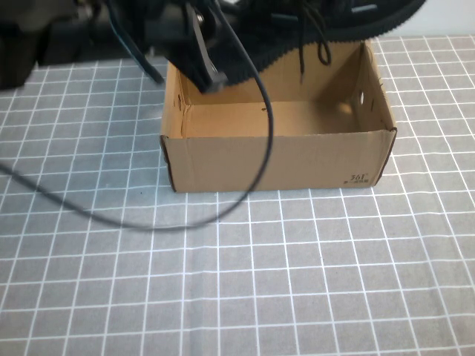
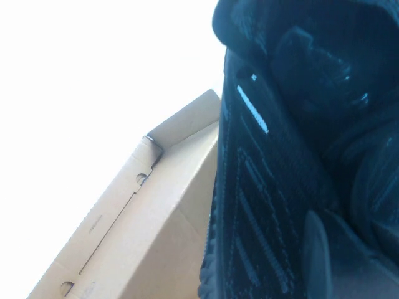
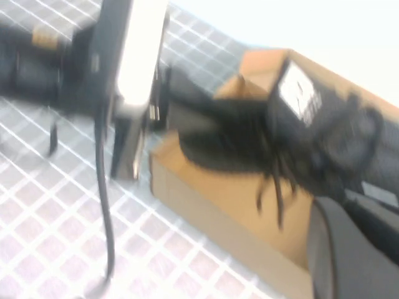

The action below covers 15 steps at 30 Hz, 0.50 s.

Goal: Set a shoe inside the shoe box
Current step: Place the shoe in the shoe box

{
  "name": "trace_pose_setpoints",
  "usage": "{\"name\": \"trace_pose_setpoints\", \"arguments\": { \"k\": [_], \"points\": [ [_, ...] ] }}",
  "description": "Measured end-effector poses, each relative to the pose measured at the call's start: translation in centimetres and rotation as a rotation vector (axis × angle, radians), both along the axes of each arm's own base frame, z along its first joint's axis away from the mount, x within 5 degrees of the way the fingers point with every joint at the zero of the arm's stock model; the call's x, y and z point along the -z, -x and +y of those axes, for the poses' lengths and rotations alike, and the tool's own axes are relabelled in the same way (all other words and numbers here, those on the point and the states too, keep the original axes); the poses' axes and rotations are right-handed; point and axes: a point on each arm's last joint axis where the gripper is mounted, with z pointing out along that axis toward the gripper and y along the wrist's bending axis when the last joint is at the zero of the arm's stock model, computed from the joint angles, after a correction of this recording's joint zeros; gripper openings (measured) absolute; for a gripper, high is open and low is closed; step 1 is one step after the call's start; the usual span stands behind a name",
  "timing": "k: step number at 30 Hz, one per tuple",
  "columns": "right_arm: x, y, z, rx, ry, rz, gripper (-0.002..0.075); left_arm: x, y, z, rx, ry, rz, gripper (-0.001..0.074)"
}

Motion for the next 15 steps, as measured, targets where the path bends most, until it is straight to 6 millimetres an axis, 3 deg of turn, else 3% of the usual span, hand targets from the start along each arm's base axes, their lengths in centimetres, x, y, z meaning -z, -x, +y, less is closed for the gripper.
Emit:
{"name": "trace_pose_setpoints", "arguments": {
  "k": [7,15],
  "points": [
    [3.3,1.9,-2.7,0.116,0.097,0.076,-0.0013,0.3,-4.4,1.2,0.091,-0.081,0.054,0.0021],
    [5.4,4.3,-5.7,0.249,0.122,0.102,-0.0015,2.9,-9.4,1.4,0.096,-0.211,0.093,0.0021]
  ]
}}
